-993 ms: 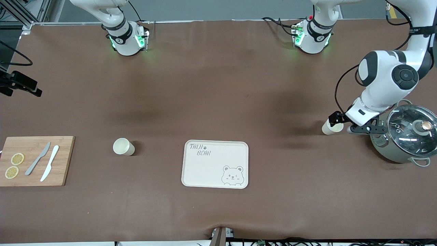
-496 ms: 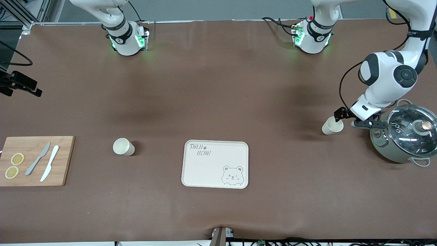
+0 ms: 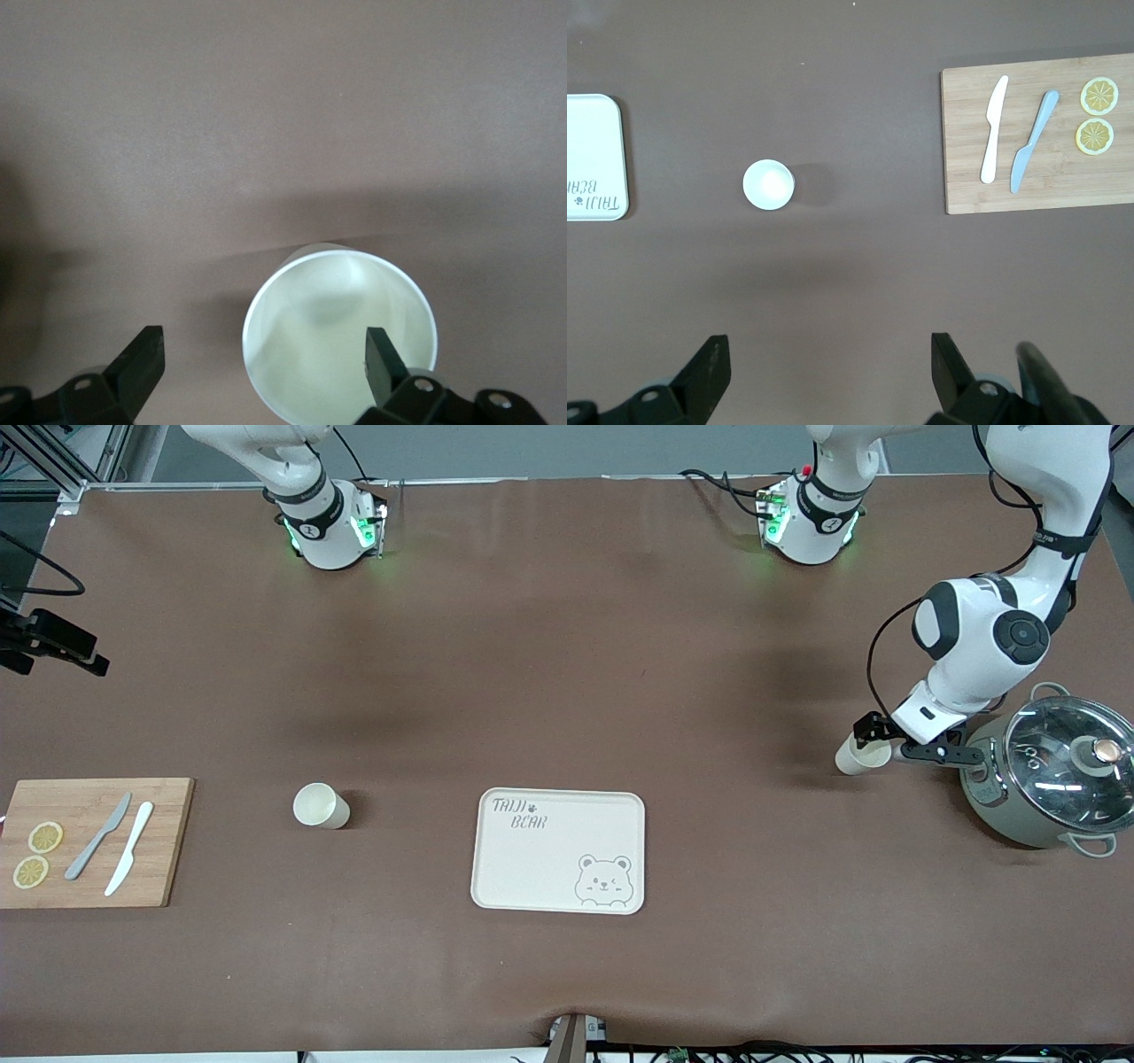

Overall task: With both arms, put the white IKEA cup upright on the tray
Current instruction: 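Lower the left gripper around the cup and close it, then carry the cup with the left gripper while the right gripper reaches the other cup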

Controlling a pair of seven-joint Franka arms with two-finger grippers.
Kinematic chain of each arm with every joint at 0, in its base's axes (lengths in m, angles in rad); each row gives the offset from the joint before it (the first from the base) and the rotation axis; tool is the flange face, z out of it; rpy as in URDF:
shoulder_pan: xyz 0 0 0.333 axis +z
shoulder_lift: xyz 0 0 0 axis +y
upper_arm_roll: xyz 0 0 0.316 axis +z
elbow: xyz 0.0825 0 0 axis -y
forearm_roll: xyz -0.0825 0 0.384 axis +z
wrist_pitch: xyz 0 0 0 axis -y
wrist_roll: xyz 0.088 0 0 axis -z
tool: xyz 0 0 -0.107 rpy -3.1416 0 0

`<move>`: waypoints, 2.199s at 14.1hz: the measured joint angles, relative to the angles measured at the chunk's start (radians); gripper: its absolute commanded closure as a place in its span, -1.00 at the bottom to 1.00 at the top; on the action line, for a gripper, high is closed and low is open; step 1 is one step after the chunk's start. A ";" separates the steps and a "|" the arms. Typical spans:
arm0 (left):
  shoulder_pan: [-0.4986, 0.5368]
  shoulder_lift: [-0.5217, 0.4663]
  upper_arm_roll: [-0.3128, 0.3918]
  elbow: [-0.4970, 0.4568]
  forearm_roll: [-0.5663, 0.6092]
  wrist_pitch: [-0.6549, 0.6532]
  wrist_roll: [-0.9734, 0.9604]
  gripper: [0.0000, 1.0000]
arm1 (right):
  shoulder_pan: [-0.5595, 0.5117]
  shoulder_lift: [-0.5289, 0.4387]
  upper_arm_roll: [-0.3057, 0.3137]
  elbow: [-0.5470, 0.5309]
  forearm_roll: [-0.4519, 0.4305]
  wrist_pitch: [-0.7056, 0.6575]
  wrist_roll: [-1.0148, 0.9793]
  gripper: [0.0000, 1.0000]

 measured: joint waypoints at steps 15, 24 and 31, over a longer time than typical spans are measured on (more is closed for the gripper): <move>0.017 0.022 -0.001 0.010 0.000 0.034 0.023 1.00 | 0.003 0.001 0.003 -0.001 0.000 0.004 -0.002 -1.00; -0.010 0.024 -0.013 0.135 0.000 -0.079 -0.053 1.00 | 0.059 0.065 0.009 -0.006 0.002 0.152 0.079 -1.00; -0.141 0.059 -0.035 0.425 0.000 -0.373 -0.318 1.00 | 0.093 0.185 0.010 -0.010 0.002 0.304 0.091 -1.00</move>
